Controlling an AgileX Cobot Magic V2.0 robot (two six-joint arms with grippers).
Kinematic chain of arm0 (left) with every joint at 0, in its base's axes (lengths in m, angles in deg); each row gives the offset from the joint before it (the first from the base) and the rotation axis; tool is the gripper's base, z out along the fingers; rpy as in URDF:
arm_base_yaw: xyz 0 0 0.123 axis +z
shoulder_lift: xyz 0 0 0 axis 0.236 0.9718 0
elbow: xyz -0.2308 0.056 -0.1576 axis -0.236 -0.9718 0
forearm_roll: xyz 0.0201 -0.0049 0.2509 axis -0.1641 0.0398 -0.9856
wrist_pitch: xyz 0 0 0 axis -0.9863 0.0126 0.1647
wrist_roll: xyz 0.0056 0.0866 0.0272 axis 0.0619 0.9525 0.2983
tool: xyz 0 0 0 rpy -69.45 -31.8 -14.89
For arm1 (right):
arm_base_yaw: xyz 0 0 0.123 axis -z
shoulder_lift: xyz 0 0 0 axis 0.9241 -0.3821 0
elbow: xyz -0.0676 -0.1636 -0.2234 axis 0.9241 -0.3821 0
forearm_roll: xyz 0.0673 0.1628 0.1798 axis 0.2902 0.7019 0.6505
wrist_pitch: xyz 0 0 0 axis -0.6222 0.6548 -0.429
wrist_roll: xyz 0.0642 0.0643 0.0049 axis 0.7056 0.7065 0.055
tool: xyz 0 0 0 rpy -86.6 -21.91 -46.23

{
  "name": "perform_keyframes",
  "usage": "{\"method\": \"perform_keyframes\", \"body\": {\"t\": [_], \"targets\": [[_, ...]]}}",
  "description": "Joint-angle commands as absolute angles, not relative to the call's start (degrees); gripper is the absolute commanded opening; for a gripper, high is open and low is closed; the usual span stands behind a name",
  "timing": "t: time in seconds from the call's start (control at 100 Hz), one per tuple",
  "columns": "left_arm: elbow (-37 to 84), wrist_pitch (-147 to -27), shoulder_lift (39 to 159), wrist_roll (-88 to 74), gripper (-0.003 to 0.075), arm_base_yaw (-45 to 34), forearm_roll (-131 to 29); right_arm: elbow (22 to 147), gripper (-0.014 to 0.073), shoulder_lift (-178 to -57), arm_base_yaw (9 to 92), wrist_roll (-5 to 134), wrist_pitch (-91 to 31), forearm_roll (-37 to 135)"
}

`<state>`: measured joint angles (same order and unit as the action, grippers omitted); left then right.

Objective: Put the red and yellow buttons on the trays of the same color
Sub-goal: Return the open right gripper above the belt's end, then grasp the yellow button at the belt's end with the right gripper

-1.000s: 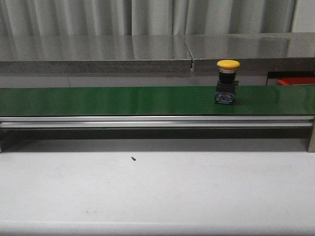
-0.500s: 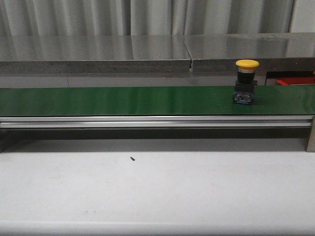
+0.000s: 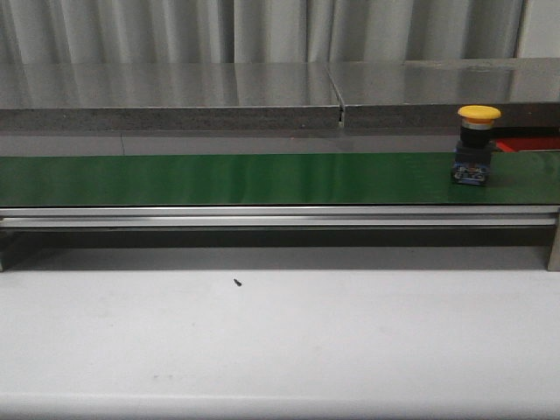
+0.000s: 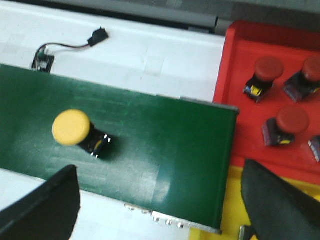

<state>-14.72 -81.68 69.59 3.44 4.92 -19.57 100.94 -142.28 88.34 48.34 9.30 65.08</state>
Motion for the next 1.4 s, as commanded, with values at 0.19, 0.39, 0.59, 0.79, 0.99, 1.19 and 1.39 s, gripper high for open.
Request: {"method": "perform_keyframes", "body": {"t": [0.19,0.39,0.59,0.79,0.99,1.19,1.39], "targets": [[-13.10,-78.97,69.72,3.38,-0.0019,4.53,-18.70,89.49,0.0643,-139.13,86.32,43.79,1.10,67.40],[-13.10,-78.97,69.72,3.38,-0.0019,4.53,-18.70,87.57,0.0643,-141.86,81.23,41.77,-4.43,67.40],[-13.10,-78.97,69.72,3.38,-0.0019,4.53,-18.70,87.62,0.0643,-146.55,78.94,41.77,-9.27,67.47],[-13.10,-78.97,69.72,3.38,-0.0019,4.53,-18.70,91.07,0.0636,-151.34,78.81,41.77,-10.86,67.51],[-13.10,-78.97,69.72,3.38,-0.0019,4.53,-18.70,95.93,0.0470,-155.34,78.81,41.77,-10.99,68.28],[-13.10,-78.97,69.72,3.38,-0.0019,4.53,-18.70,96.64,0.0195,-156.25,78.81,43.04,-9.56,68.57],[-13.10,-78.97,69.72,3.38,-0.0019,4.53,-18.70,96.64,0.0068,-154.75,79.01,44.24,-8.43,68.57]]}}
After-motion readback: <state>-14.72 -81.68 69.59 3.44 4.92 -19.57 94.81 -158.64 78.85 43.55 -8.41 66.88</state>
